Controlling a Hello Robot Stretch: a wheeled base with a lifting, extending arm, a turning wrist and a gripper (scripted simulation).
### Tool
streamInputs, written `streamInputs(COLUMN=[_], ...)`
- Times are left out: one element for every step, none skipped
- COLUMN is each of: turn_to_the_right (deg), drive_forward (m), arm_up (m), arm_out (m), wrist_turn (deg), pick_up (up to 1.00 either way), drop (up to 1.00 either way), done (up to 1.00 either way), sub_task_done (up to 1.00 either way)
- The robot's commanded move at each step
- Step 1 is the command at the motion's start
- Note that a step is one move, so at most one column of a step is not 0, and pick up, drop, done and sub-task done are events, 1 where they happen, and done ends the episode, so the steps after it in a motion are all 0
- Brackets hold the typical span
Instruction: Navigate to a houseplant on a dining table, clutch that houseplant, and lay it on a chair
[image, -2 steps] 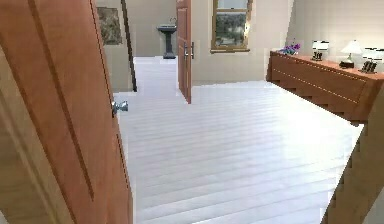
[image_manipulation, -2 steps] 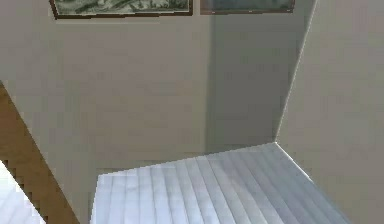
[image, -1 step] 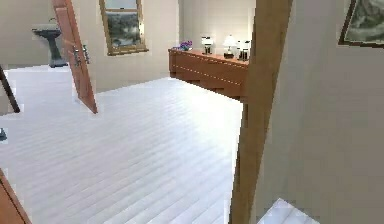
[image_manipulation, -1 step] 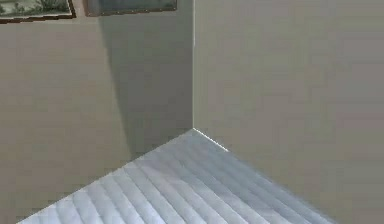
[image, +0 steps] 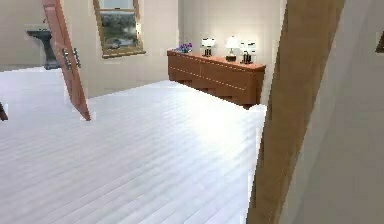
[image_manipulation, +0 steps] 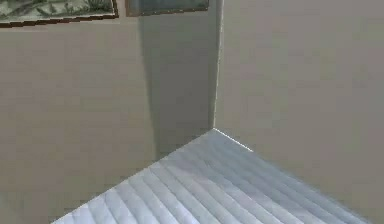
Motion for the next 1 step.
streamInputs(turn_to_the_right=[-36.0], drive_forward=[0.00], arm_up=[0.00], arm_out=[0.00], wrist_turn=[0.0], pick_up=[0.00], drop=[0.00], done=[0.00], sub_task_done=[0.00])
